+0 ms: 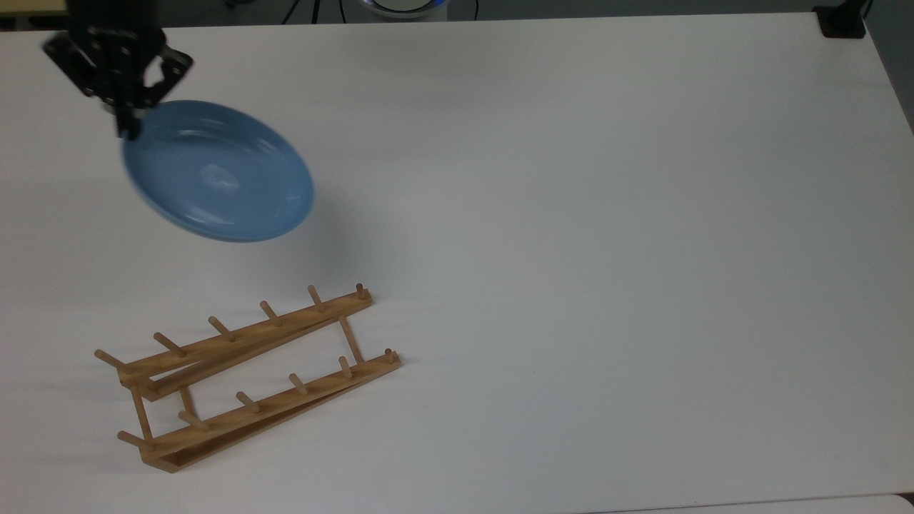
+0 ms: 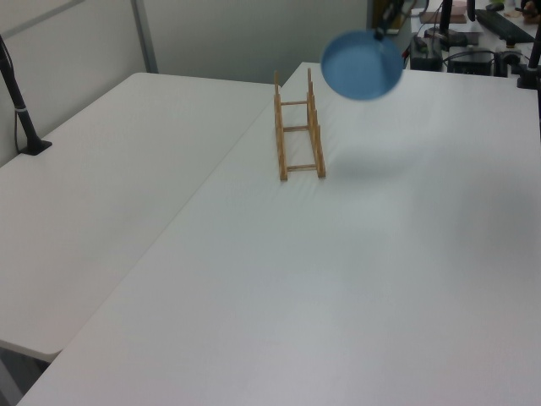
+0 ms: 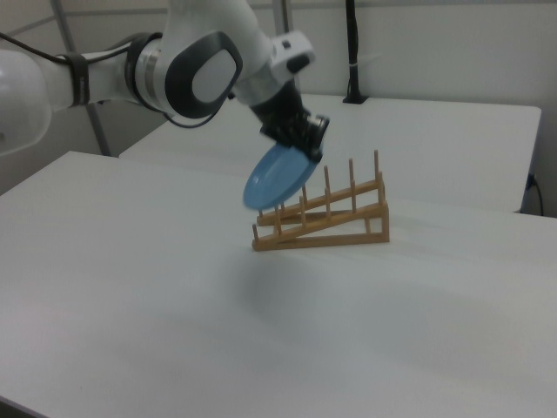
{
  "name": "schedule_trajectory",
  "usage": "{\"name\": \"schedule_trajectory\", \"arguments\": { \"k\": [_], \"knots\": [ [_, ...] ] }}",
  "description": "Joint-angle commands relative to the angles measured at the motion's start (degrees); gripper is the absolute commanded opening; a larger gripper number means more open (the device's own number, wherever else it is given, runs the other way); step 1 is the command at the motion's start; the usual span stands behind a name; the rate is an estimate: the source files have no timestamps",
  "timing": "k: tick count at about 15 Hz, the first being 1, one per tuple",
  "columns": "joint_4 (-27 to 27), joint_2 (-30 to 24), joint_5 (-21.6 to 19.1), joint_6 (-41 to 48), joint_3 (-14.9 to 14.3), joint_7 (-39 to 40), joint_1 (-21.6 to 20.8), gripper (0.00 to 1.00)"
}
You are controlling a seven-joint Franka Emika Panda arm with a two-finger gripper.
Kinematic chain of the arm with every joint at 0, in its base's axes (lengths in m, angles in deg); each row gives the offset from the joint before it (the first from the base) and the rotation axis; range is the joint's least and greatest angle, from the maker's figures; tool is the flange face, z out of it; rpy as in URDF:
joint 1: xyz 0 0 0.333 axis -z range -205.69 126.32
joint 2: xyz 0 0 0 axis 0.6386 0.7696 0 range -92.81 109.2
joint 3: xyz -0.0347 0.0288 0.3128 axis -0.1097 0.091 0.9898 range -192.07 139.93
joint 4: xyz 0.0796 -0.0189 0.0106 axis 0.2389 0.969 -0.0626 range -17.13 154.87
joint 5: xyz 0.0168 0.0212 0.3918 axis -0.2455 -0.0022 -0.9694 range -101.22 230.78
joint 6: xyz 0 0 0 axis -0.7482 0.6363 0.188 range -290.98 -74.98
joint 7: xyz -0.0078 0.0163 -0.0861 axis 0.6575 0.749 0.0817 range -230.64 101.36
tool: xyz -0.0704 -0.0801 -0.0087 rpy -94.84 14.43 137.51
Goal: Place plate in plate rack
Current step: 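Lift the plate by its rim and tilt it upright, then carry the upright plate over the rack and lower it between pegs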
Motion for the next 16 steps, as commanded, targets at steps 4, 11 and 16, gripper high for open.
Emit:
{"name": "schedule_trajectory", "arguments": {
  "k": [4,11,16],
  "knots": [
    [-1.1,2.4,11.3,-14.4,-0.1,-9.8,-1.0,0.00],
    [-1.0,5.9,43.2,-22.3,0.0,-37.6,-3.6,0.00],
    [-1.0,7.6,65.2,-21.9,0.0,-58.5,-6.1,0.00]
  ]
}}
